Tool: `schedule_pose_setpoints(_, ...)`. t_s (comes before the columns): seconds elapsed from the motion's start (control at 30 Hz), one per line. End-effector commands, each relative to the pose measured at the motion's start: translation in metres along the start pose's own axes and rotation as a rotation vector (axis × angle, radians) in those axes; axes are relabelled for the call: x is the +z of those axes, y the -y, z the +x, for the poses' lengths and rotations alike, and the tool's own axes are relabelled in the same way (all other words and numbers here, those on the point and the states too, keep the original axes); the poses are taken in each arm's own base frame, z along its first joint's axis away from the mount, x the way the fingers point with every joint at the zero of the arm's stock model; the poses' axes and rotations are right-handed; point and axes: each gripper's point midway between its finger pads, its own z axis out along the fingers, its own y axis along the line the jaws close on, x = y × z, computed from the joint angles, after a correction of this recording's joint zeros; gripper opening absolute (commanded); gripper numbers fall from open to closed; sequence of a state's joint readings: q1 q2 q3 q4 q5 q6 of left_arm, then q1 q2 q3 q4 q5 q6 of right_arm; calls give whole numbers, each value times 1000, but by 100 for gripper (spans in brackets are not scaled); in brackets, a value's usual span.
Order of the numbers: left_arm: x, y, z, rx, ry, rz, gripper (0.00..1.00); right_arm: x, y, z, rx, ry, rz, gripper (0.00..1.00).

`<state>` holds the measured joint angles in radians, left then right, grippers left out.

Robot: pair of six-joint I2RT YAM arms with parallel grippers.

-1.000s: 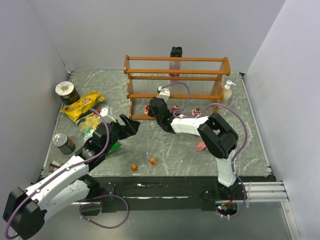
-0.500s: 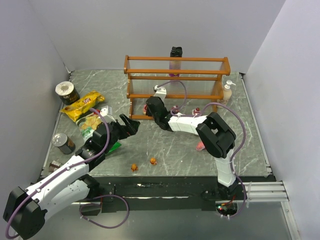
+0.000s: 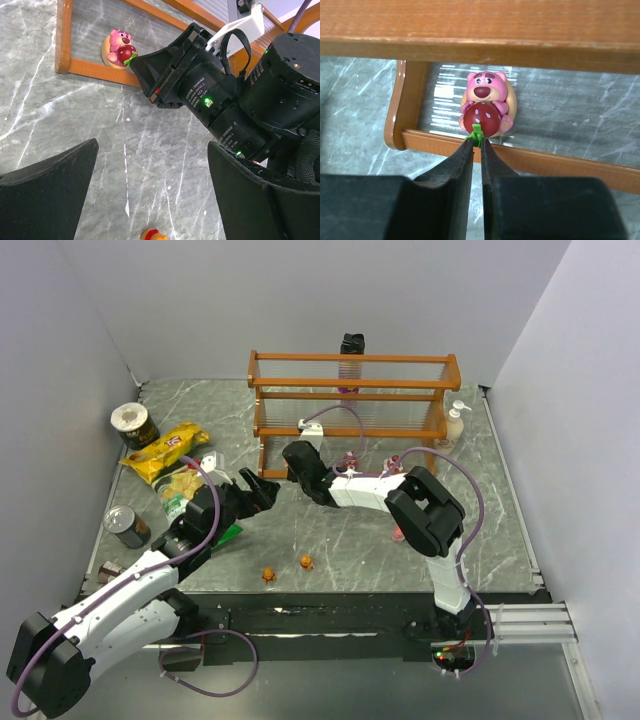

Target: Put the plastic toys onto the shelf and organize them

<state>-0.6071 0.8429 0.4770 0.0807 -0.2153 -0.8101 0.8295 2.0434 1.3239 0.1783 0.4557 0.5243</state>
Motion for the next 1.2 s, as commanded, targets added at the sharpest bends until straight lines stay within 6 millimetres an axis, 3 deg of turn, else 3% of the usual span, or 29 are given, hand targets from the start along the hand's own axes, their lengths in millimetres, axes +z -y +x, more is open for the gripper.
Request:
schedule_pose_setpoints(0.0, 1, 1, -3, -16, 10, 4, 97, -3, 9, -1, -35, -3, 37, 24)
schedule_pose_setpoints(0.33, 0, 1, -5, -20, 15, 4, 96, -22, -1, -37, -13, 53, 5, 63)
schedule_pose_setpoints(0.57, -1, 1, -6, -26, 20, 2, 96, -40, -8, -54, 14, 67, -41, 67)
schedule_pose_setpoints(0.83, -2, 4, -4, -32, 10, 14, 96, -70, 4, -61, 21, 62, -71, 70)
schedule_pose_setpoints(1.17, 1, 5, -1, -41, -8, 15, 96, -58, 5, -50, -36, -17, -118, 76)
